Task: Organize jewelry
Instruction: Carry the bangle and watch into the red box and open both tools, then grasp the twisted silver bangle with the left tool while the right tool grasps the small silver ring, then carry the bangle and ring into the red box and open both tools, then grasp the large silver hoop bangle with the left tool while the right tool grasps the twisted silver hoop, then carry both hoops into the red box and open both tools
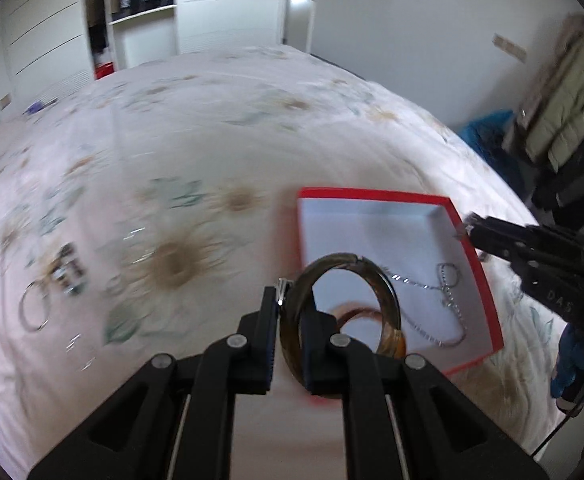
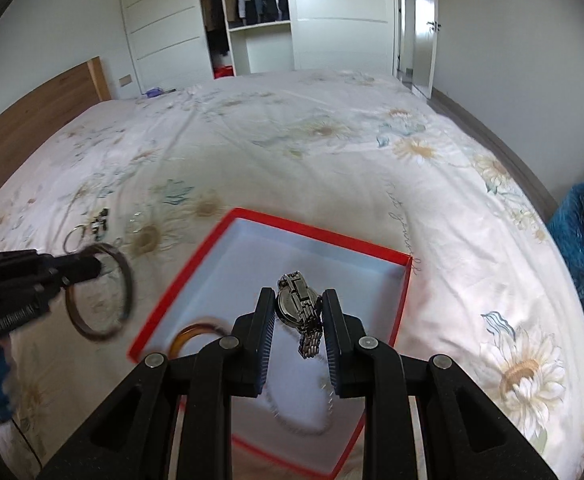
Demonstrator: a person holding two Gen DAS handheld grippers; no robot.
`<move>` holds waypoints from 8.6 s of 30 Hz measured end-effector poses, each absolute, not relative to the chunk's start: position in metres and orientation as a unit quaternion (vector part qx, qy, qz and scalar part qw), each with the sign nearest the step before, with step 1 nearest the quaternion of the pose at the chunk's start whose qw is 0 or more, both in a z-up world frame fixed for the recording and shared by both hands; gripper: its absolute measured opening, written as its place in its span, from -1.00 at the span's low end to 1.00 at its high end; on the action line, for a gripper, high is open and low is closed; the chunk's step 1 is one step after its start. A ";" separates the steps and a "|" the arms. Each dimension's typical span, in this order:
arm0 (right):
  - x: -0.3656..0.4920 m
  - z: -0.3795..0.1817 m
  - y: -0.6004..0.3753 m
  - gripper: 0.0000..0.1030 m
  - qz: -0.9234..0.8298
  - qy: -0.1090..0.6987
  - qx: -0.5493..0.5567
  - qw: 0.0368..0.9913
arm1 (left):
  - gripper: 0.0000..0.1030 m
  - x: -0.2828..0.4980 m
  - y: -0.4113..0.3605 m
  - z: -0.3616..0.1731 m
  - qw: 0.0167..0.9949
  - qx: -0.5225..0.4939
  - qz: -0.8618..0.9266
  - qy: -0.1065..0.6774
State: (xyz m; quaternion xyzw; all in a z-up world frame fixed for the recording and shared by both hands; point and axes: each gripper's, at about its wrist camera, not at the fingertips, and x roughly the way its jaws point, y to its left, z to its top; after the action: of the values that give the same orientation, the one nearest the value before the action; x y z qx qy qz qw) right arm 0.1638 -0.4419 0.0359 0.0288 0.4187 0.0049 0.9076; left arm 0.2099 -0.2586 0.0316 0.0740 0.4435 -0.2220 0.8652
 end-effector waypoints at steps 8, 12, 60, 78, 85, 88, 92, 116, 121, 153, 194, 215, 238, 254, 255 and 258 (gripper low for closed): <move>0.211 -0.009 -0.461 -0.55 0.003 0.453 0.032 0.891 | -0.81 0.247 -0.327 -0.018 0.855 0.138 -0.210 0.453; 0.228 -0.027 -0.463 -0.55 0.000 0.471 0.026 0.882 | -0.80 0.259 -0.333 -0.037 0.852 0.151 -0.196 0.462; 0.218 0.001 -0.215 -0.39 0.114 0.462 0.000 0.879 | -0.04 0.216 -0.009 -0.026 0.862 0.014 -0.149 0.484; 0.296 -0.067 -0.159 -0.39 0.144 0.484 -0.007 0.863 | -0.24 0.259 -0.027 -0.078 0.853 0.042 -0.202 0.479; 0.311 -0.076 -0.148 -0.39 0.142 0.479 -0.015 0.866 | -0.36 0.254 -0.017 -0.080 0.860 0.023 -0.205 0.466; 0.317 -0.081 -0.145 -0.40 0.136 0.478 -0.016 0.868 | -0.36 0.250 -0.014 -0.078 0.864 0.013 -0.202 0.461; 0.321 -0.086 -0.142 -0.62 0.123 0.478 -0.022 0.870 | -0.36 0.246 -0.006 -0.074 0.867 -0.005 -0.197 0.459; 0.173 0.017 -0.248 -0.63 0.108 0.416 0.035 0.902 | -0.36 0.180 -0.041 -0.004 0.870 -0.011 -0.218 0.442; 0.133 0.015 -0.316 -0.63 0.049 0.428 0.039 0.902 | -0.36 0.168 -0.102 0.006 0.858 0.003 -0.268 0.438; 0.110 -0.038 -0.423 -0.50 -0.003 0.487 0.046 0.872 | -0.32 0.177 -0.284 -0.037 0.812 0.110 -0.324 0.473; 0.262 -0.033 -0.204 -0.38 0.082 0.458 0.029 0.885 | -0.09 0.271 0.096 -0.041 0.886 -0.048 -0.079 0.454; 0.343 -0.079 -0.174 -0.70 0.074 0.473 0.009 0.878 | -0.81 0.336 0.107 -0.085 0.878 -0.056 -0.035 0.474; 0.231 -0.017 -0.194 -0.90 0.135 0.435 0.030 0.890 | -0.91 0.256 0.124 -0.024 0.900 -0.029 0.009 0.434; 0.133 0.034 -0.344 -0.90 0.009 0.403 0.062 0.913 | -0.91 0.207 -0.012 0.043 0.908 0.017 -0.111 0.403; 0.127 0.034 -0.355 -0.90 -0.003 0.404 0.063 0.913 | -0.91 0.205 -0.029 0.046 0.907 0.020 -0.127 0.402; 0.116 0.029 -0.381 -0.90 -0.025 0.407 0.070 0.910 | -0.91 0.199 -0.077 0.048 0.899 0.025 -0.172 0.402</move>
State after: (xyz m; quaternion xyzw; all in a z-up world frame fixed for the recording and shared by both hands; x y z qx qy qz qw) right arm 0.1160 -0.3807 0.0293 0.0700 0.4075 -0.0248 0.9102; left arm 0.1990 -0.0774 0.0484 0.0254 0.4019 -0.1718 0.8991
